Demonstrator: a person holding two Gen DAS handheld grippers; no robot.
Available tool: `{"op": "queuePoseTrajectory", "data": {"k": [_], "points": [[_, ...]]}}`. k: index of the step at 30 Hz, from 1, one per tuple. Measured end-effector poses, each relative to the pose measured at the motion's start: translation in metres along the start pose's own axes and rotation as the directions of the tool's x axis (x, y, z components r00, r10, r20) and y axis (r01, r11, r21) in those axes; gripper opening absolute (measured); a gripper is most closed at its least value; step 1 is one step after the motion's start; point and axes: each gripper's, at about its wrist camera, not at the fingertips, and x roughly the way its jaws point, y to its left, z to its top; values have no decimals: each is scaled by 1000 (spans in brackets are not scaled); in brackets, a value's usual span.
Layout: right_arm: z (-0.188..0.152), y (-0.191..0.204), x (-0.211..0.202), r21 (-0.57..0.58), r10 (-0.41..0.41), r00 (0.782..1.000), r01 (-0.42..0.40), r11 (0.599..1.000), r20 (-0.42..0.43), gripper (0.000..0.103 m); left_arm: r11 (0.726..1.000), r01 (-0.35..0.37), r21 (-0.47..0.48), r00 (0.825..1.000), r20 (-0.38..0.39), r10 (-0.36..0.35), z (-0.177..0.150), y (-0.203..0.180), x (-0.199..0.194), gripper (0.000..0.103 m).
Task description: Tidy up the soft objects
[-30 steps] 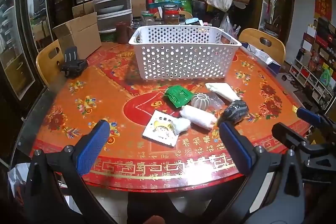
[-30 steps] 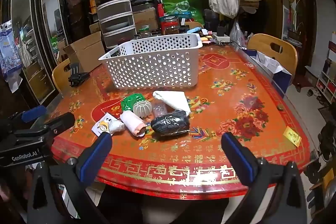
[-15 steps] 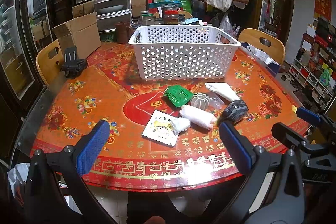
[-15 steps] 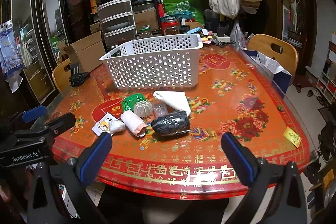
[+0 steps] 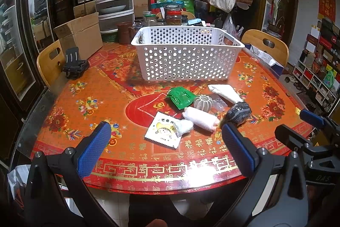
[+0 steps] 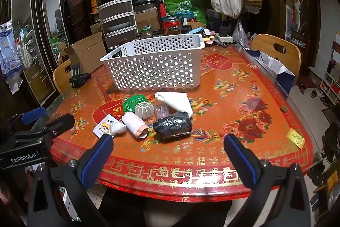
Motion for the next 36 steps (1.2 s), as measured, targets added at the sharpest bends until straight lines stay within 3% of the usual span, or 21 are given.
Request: {"op": "queuePoseTrajectory", "data": {"k": [36], "points": [[0,0,1,2,1,1000,-1,1000,-1,103,1000,-3,-6,1000,3,3,-1,3,0,103]]}}
